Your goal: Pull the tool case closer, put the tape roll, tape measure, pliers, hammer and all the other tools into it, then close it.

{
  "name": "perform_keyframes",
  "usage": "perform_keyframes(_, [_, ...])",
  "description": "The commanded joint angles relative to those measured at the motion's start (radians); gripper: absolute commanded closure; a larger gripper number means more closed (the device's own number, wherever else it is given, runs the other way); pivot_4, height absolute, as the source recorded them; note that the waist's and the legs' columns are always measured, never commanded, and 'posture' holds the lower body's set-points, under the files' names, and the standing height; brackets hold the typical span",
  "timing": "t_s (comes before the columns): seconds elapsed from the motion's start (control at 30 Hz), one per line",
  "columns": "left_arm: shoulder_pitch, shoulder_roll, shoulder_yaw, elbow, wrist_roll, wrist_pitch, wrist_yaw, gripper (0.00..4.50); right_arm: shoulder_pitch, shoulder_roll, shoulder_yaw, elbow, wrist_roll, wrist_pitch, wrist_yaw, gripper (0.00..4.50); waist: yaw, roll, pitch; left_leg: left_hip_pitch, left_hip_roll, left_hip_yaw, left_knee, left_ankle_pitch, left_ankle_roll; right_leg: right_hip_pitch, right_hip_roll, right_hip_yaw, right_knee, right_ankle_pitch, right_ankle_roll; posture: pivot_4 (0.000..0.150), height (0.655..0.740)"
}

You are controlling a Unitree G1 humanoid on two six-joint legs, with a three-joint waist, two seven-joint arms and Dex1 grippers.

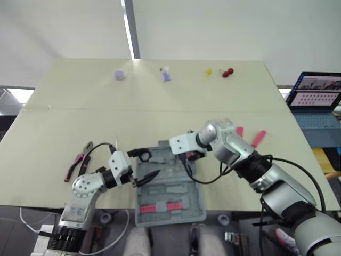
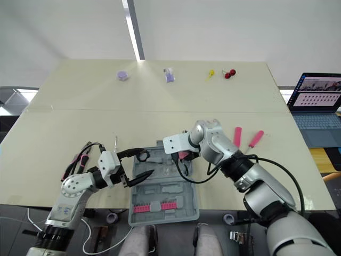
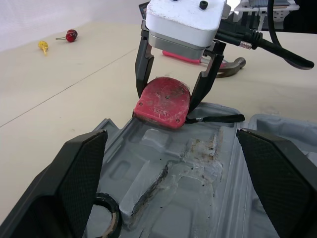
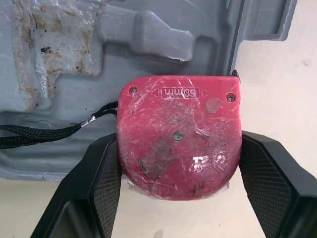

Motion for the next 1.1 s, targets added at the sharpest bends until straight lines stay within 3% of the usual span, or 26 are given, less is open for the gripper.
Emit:
perform_keyframes(0.03, [0.006,0.0,0.002,-0.016,0.004,-0.018,0.007,0.0,-0.018,0.005,-0.009,-0.016,-0.013,-0.016,-0.012,1.53,0.0,0.0,0.0,0.0,0.0,0.0,0.0,0.0,0.0,0.0,0.0,0.0,0.0,0.0,0.0,0.15,0.74])
perform_keyframes(1.0, [0.007,0.001,-0.004,-0.02,0.013,-0.011,0.003,0.0,0.004,0.034,-0.012,-0.033,-0.023,-0.015,-0.007,1.53,-0.005,-0.001,0.0,0.0,0.0,0.001,-0.001,-0.001,-0.001,0.0,0.0,0.0,-0.002,0.0,0.0,0.15,0.74])
perform_keyframes(1.07, [0.006,0.001,-0.005,-0.019,0.014,-0.011,0.002,0.0,0.003,0.035,-0.014,-0.032,-0.022,-0.017,-0.011,0.48,-0.005,-0.001,-0.001,0.0,0.0,0.001,-0.001,-0.001,-0.001,0.0,0.0,0.0,-0.002,0.0,0.001,0.15,0.74])
perform_keyframes(1.1, [0.005,0.001,-0.005,-0.019,0.014,-0.011,0.002,0.0,0.004,0.035,-0.016,-0.034,-0.019,-0.018,-0.01,0.18,-0.005,-0.001,-0.001,0.0,0.0,0.001,-0.001,-0.001,-0.001,0.0,0.0,0.0,-0.002,0.001,0.001,0.15,0.74])
